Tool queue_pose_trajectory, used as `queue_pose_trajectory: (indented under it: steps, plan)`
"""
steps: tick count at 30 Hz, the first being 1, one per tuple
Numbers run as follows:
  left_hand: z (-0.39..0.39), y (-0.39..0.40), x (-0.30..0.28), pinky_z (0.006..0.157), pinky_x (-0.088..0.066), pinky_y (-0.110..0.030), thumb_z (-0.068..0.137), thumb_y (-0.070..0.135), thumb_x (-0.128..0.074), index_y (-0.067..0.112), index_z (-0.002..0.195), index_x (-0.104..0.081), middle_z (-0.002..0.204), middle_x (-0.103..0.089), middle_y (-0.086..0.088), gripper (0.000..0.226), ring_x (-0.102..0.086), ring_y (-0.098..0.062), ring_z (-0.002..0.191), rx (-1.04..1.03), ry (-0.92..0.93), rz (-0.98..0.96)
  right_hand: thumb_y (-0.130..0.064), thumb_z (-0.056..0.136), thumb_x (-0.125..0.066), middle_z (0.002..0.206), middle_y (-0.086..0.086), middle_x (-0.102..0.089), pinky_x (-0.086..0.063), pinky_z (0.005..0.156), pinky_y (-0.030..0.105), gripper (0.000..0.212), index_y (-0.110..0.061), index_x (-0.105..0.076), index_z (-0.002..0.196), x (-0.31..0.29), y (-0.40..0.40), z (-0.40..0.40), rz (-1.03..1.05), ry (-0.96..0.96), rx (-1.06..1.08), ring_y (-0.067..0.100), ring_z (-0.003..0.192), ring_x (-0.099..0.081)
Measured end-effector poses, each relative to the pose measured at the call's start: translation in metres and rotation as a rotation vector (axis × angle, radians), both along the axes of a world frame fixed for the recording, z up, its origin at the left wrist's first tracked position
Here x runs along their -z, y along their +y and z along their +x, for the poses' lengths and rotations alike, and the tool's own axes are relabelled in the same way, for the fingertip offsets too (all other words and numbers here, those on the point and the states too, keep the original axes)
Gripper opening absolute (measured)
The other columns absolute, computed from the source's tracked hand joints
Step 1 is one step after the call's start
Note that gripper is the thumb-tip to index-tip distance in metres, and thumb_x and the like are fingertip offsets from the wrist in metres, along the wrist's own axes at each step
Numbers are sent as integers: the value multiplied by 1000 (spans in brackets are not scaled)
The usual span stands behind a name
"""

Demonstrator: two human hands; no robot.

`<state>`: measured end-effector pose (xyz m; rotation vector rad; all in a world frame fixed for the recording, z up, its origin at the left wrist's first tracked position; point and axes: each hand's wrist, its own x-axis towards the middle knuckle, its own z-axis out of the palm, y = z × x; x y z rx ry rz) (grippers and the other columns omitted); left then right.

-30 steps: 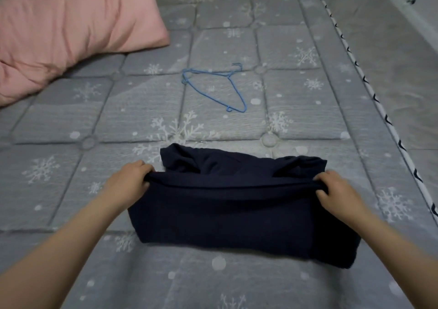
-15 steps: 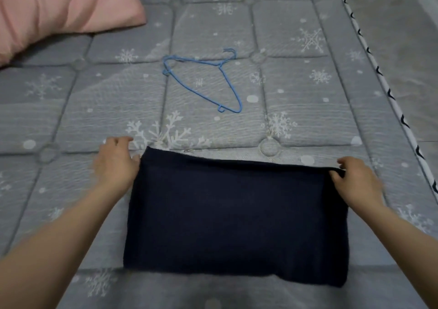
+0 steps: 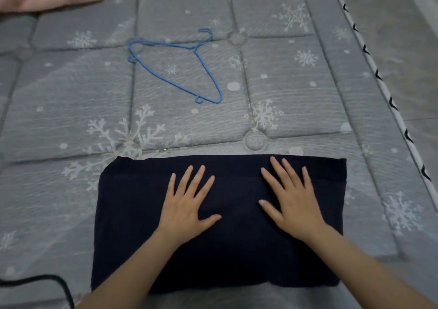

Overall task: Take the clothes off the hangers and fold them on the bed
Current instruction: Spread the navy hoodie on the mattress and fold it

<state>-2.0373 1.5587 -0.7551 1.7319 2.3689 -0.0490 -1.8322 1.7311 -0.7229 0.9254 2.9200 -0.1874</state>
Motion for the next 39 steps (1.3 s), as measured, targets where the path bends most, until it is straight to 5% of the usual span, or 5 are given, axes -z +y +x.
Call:
queue_pose_trajectory:
  steps: [5,25,29,34,39]
  plan:
    - [-10,2,23,114,-13,-55,75,76,-39,28,147,-26,156,-21,-4,87,-18,-27,144,12,28,49,-81,79,-13,155,7,-24,-8,107,63,86,-28,-25,145,49,-8,-2,0,-189,-28,31,142,-17]
    - [25,-23,-14,112,-13,-57,73,76,-46,27,147,-30,158,-16,-4,90,-11,-31,145,32,-35,58,-59,83,-39,154,9,-27,-14,111,56,72,-19,-36,143,12,-77,8,-24,34,-18,27,143,-20]
    - [30,-35,4,109,-15,-61,70,84,-35,26,148,-26,158,-12,-6,97,-13,-29,145,13,7,-111,-66,79,-45,153,9,-29,-9,112,55,79,-24,-31,144,41,-112,33,-35,-121,-116,29,145,-10]
    - [33,-38,16,111,-8,-60,71,86,-25,27,149,-11,159,-7,-6,99,-6,-29,146,20,53,-152,-63,68,-68,151,10,-33,-17,110,55,93,-23,-32,143,52,-121,37,-64,-93,-27,32,138,-28]
    - [33,-33,3,115,0,-54,70,87,-17,31,150,-9,159,0,-2,98,4,-24,146,2,16,-147,-46,65,-77,121,8,-63,-34,94,39,58,-16,-67,114,37,-140,48,-15,145,33,26,110,-61]
